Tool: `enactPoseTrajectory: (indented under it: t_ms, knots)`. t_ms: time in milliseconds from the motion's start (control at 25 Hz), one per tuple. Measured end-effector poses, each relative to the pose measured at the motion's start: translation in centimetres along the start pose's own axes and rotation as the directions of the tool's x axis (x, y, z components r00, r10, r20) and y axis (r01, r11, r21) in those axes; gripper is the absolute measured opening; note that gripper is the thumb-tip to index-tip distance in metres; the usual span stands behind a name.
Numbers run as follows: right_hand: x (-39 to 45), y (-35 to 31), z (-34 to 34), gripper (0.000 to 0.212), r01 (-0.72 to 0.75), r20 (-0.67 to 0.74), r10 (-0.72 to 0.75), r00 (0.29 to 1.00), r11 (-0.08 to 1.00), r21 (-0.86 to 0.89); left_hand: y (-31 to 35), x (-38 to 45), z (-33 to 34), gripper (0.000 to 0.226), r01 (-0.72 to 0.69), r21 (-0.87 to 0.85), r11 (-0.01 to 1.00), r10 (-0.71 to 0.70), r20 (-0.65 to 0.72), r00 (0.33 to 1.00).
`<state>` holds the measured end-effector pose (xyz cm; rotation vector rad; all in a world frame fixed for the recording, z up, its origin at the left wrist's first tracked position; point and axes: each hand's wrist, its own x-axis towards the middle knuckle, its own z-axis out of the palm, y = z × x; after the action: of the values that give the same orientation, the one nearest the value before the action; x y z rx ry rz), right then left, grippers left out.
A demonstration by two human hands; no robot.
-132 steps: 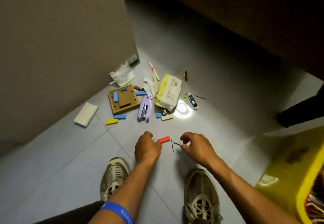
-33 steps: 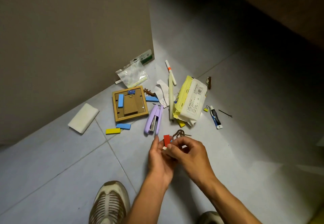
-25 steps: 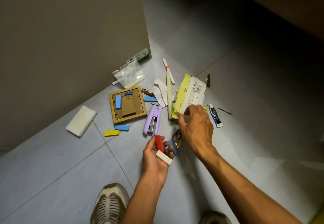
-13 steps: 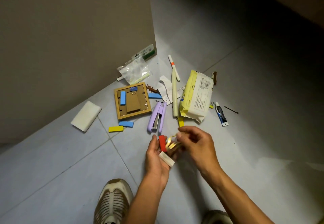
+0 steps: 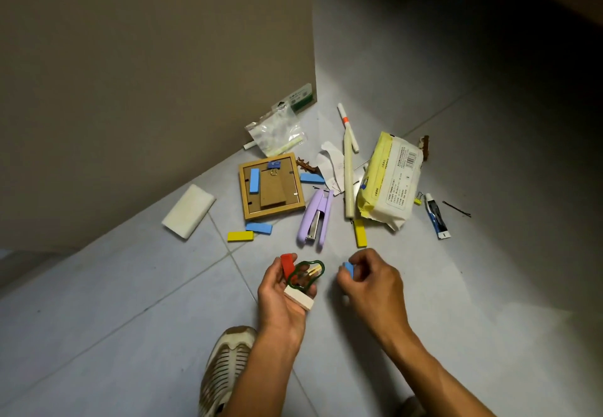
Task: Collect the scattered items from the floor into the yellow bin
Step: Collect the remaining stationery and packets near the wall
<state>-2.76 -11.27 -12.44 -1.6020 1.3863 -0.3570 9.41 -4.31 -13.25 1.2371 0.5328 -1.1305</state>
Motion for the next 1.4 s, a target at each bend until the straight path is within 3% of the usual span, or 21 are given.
enactPoseTrajectory:
  t_ms: [40,80,160,240,360,480,560,680,800,880,960,1000,1080,1160,1240,1320,1400]
  knots:
    - [-0.3,-0.2,-0.4,0.013,0.061,-0.014,-0.059,0.998,0.991,0.120,-0.3,0.0,0.2,0.042,0.017,-0.006,1.000,-0.016,0.020,1.000]
    - [-0.6,-0.2,-0.9,0.017,0.151,-0.011,-0.150,0.989,0.983,0.102,-0.7,-0.2,0.5,0.044,0.037,-0.010,0.999,-0.036,0.037,0.999]
    - [-0.8,0.9,-1.7,0.025,0.207,-0.002,-0.211,0.977,0.961,-0.184,-1.4,-0.4,1.2,0.044,0.062,-0.010,0.998,-0.062,0.036,0.997]
    - [-0.4,2.4,-2.5,0.024,0.119,-0.008,-0.143,0.990,0.851,-0.512,-1.6,-0.6,1.8,0.040,0.078,-0.007,0.997,-0.078,0.025,0.997]
    - [0.1,3.3,-2.4,0.013,0.138,0.058,-0.138,0.989,0.692,-0.709,-1.5,-0.5,2.1,0.036,0.080,0.013,0.997,-0.080,0.009,0.997]
    - [1.4,1.6,-2.3,0.015,0.040,0.036,-0.022,0.999,0.767,-0.641,-1.7,-0.5,2.1,0.034,0.087,0.037,0.996,-0.087,-0.003,0.996]
    - [1.5,0.5,-2.6,0.011,-0.010,0.027,0.021,0.999,0.934,-0.357,-1.9,-0.3,2.5,0.037,0.100,0.020,0.995,-0.100,0.018,0.995]
    - [1.2,-0.6,-2.3,0.023,0.072,-0.084,-0.084,0.993,0.988,-0.140,-2.2,0.0,3.5,0.038,0.086,-0.005,0.996,-0.086,0.055,0.995]
    - [3.6,-0.1,-2.3,0.029,-0.014,-0.187,-0.043,0.981,0.956,-0.294,-2.2,0.4,3.9,0.036,0.048,0.016,0.999,-0.049,0.043,0.998]
    - [5.4,0.4,-2.2,0.032,-0.004,-0.055,-0.029,0.998,0.853,-0.523,-2.0,0.5,3.9,0.038,0.036,0.028,0.999,-0.037,0.030,0.999]
    - [6.3,-0.1,-2.0,0.023,0.026,0.001,-0.031,1.000,0.816,-0.577,-1.7,0.8,3.7,0.038,0.018,0.056,0.998,-0.019,0.024,1.000]
    - [6.3,-0.6,-2.2,0.020,0.005,-0.018,-0.016,1.000,0.857,-0.515,-1.7,0.9,3.8,0.039,0.018,0.063,0.998,-0.020,0.027,0.999]
    - [4.8,-0.9,-3.0,0.017,0.014,-0.050,-0.023,0.998,0.983,-0.181,-1.8,1.0,4.1,0.041,0.028,0.059,0.998,-0.030,0.033,0.999]
    - [2.5,-0.9,-4.5,0.019,0.161,-0.090,-0.160,0.983,0.987,-0.001,-1.8,0.9,5.3,0.042,0.051,0.053,0.997,-0.055,0.073,0.996]
    - [2.9,0.8,-7.0,0.016,0.172,-0.220,-0.193,0.956,0.979,-0.108,-2.4,0.8,6.5,0.040,0.067,0.068,0.995,-0.073,0.086,0.994]
    - [5.7,3.0,-10.2,0.033,-0.079,-0.364,-0.046,0.930,0.944,-0.321,-3.0,0.7,7.3,0.041,0.073,0.093,0.993,-0.082,0.103,0.991]
    - [8.8,4.6,-12.1,0.037,-0.228,-0.308,0.070,0.949,0.827,-0.514,-3.4,0.6,7.8,0.045,0.077,0.107,0.991,-0.088,0.103,0.991]
